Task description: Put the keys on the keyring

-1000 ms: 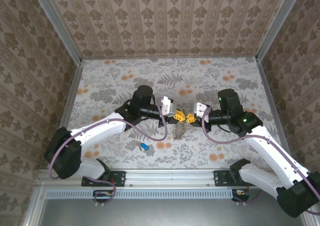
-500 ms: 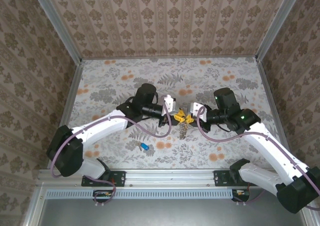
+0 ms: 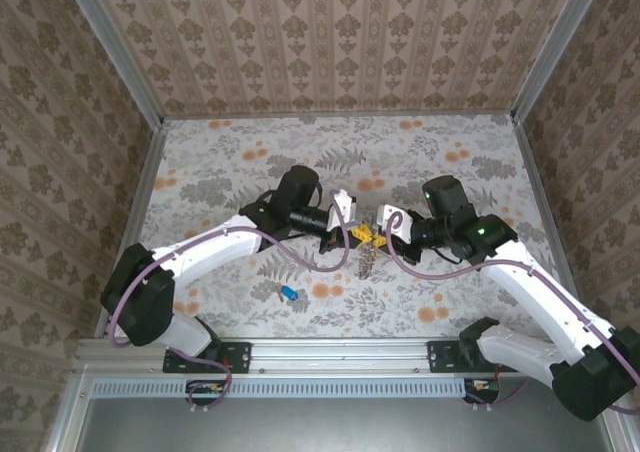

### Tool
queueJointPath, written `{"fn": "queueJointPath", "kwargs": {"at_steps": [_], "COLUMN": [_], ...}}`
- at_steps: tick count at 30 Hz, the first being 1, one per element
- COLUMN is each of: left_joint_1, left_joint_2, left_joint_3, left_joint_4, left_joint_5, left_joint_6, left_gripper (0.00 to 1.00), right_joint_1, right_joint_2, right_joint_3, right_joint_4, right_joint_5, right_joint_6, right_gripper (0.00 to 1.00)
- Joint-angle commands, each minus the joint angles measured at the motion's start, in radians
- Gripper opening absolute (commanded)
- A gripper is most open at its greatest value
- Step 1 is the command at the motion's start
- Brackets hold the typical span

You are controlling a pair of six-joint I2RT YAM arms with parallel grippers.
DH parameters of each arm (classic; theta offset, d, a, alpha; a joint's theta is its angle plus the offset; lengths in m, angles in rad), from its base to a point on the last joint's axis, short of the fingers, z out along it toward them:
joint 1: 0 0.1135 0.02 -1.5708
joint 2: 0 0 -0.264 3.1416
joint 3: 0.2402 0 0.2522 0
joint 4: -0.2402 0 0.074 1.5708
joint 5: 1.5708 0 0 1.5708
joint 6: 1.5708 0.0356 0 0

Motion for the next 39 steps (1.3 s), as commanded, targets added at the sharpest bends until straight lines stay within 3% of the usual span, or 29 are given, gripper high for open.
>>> {"fn": "queueJointPath", "kwargs": {"at_steps": [1, 8, 19, 23, 27, 33, 39], "left_joint_1": [-0.012, -0.013, -0.041, -0.046, -0.047, -0.037, -0.032], "left_joint_2": [-0.034, -0.038, -0.02, -0.019, -0.026, -0.043, -0.028], "left_joint_3": [-0.047, -0.087, -0.093, -0.088, -0.075, -0.032, 0.025], "left_joint_4": [0.191, 0.377, 0.429, 0.39, 0.313, 0.138, -0.022], "left_joint_5": [0.045, 0.068, 0.065, 0.073, 0.079, 0.077, 0.077], "left_joint_6": [-0.063, -0.124, -0.14, -0.119, -0.077, 0.0, 0.069], "left_gripper": [0.0, 0.0, 0.0, 0.0, 0.0, 0.13, 0.12], "right_joint_1": [-0.008, -0.03, -0.037, -0.037, -0.038, -0.038, -0.033], "right_joint_2": [-0.039, -0.068, -0.071, -0.083, -0.104, -0.1, -0.087], "right_joint_3": [-0.031, -0.083, -0.138, -0.139, -0.138, -0.092, -0.061], "right_joint_4": [0.124, 0.242, 0.437, 0.441, 0.408, 0.24, 0.158], "right_joint_5": [-0.106, -0.173, -0.168, -0.175, -0.157, -0.1, -0.075], "right_joint_6": [0.053, 0.127, 0.234, 0.206, 0.152, 0.027, -0.024], "right_gripper": [0.19, 0.22, 0.21, 0.07, 0.01, 0.0, 0.0]}}
